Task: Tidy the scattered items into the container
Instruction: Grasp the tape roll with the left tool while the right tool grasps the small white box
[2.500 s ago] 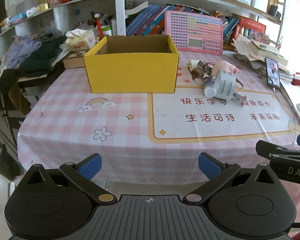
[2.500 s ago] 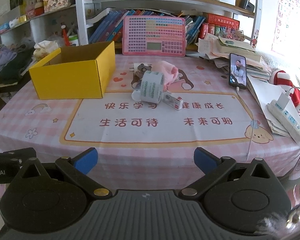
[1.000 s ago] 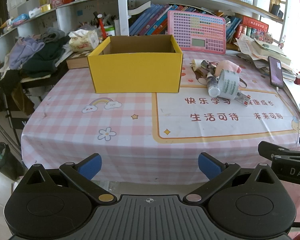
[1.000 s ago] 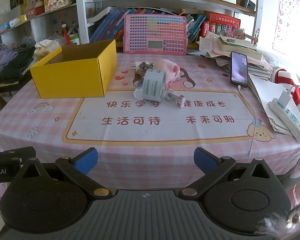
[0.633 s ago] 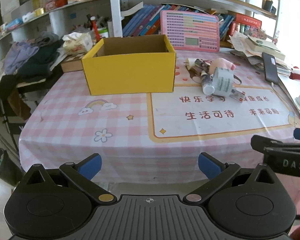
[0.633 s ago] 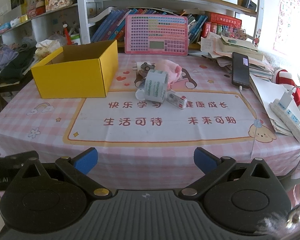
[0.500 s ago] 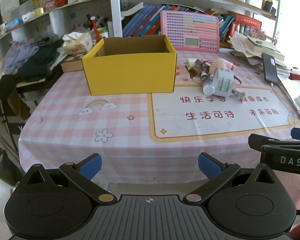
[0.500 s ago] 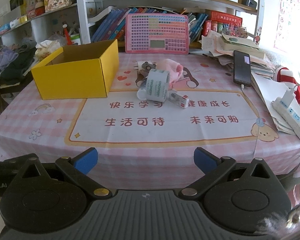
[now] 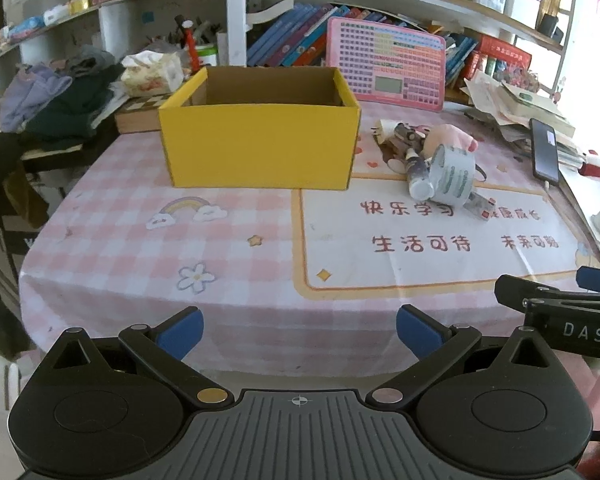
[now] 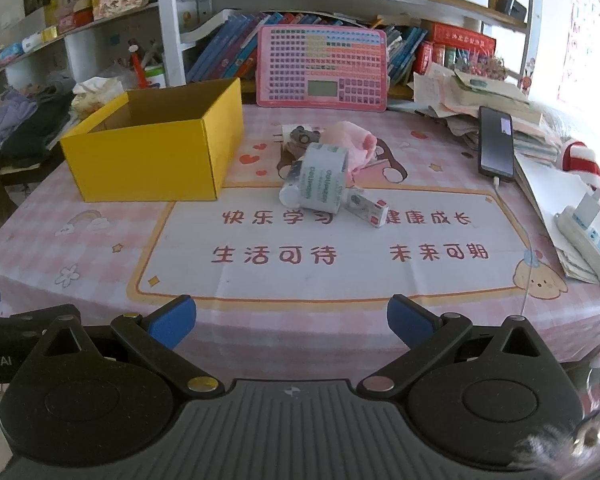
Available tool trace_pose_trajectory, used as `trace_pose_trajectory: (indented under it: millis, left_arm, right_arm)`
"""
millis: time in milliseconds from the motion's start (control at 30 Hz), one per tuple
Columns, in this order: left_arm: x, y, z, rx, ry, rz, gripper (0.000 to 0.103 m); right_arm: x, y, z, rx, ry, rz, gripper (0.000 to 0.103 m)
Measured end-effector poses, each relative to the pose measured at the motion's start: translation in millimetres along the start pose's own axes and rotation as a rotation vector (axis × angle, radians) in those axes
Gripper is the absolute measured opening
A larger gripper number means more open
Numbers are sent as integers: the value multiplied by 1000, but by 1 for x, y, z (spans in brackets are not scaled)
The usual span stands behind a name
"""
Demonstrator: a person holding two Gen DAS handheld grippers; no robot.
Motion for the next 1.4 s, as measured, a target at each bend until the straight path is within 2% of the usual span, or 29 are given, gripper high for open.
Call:
trace_pose_trajectory:
  millis: [133, 500, 600, 767, 800, 933, 1100, 1300, 1400]
  left_arm:
    - [8, -14, -11, -27, 7, -18, 103]
    - [43, -63, -52, -59, 4, -59, 103]
    - [53, -88, -61, -130, -7, -98, 103]
    - [72, -120, -72, -209, -10, -131, 103]
    - [76, -125, -74, -223, -15, -132, 103]
    - [92, -142, -80, -203, -45, -177, 103]
    - [109, -158, -94, -139, -58, -254, 103]
    - [131, -166, -118, -123, -12, -239, 97]
    - [143, -171, -122, -130, -15, -221, 97]
  right_arm:
    - [4, -12, -9, 7, 13, -20, 103]
    - [35, -59, -45, -40, 29, -16, 99]
    - [47, -73, -55, -47, 25, -7, 92]
    - [64, -96, -74, -43, 44, 6, 63]
    - [66, -101, -78, -35, 53, 5, 60]
    - [76, -116, -97, 0, 86, -5, 49]
    - [83, -131, -123, 50, 128, -20, 47]
    - [89, -136, -156, 121, 181, -33, 41]
    - [90, -137, -172, 152, 213, -28, 37]
Point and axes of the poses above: each gripper's, at about its wrist camera, not at the fingertips, and z roughly against the way its jaws point, y to its left, x to its top, the point moved 6 cm from there along -z, roughly the way its jaws point, and after that the axes turned 6 degrees about x, right-handed, at the moved point
